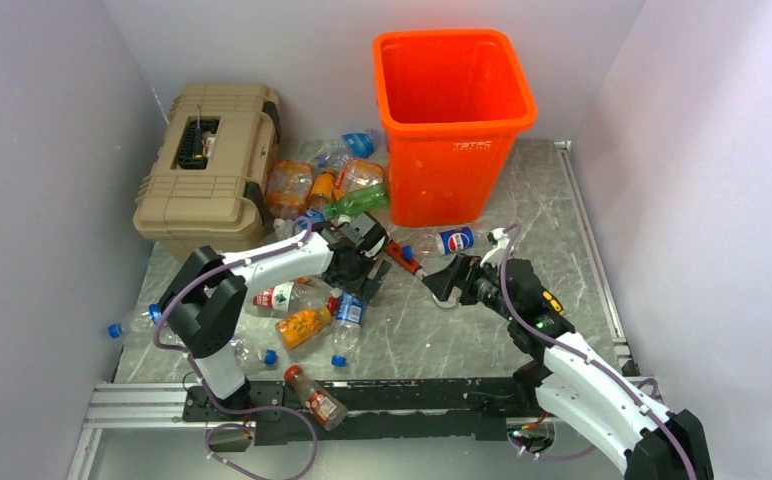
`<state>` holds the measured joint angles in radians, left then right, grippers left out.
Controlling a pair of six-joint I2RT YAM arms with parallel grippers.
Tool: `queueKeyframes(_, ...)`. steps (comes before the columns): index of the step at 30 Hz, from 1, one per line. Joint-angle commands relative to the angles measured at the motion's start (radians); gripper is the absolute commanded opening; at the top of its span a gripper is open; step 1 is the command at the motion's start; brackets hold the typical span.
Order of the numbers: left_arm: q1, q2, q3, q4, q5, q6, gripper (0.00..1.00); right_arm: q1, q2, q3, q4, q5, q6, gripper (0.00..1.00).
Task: Put the plastic bottles in the bin
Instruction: Pick up the plastic bottle at the center of the board.
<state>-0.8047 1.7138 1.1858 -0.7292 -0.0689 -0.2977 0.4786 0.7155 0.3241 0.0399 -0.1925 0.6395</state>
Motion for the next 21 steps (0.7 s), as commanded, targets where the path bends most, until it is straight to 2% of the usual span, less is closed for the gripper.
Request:
queueKeyframes(1,-0.003,0.029,0.009,0.040,0.033,-0.031,0.90,0.003,-0.010,0.020,0.071,-0.011,0.003,0.96)
queueKeyframes(11,-0.020,0.086,0.002,0.069,0.072,-0.032,0.92,0.003,-0.001,0.061,0.074,-0.021,-0.006,0.97)
queueKeyframes(17,-0.035,0.110,0.001,0.074,0.072,-0.031,0.82,0.003,-0.012,0.042,0.078,-0.022,0.002,0.97)
queueKeyframes(21,-0.055,0.108,0.001,0.073,0.072,-0.028,0.70,0.003,-0.021,0.040,0.072,-0.021,0.002,0.97)
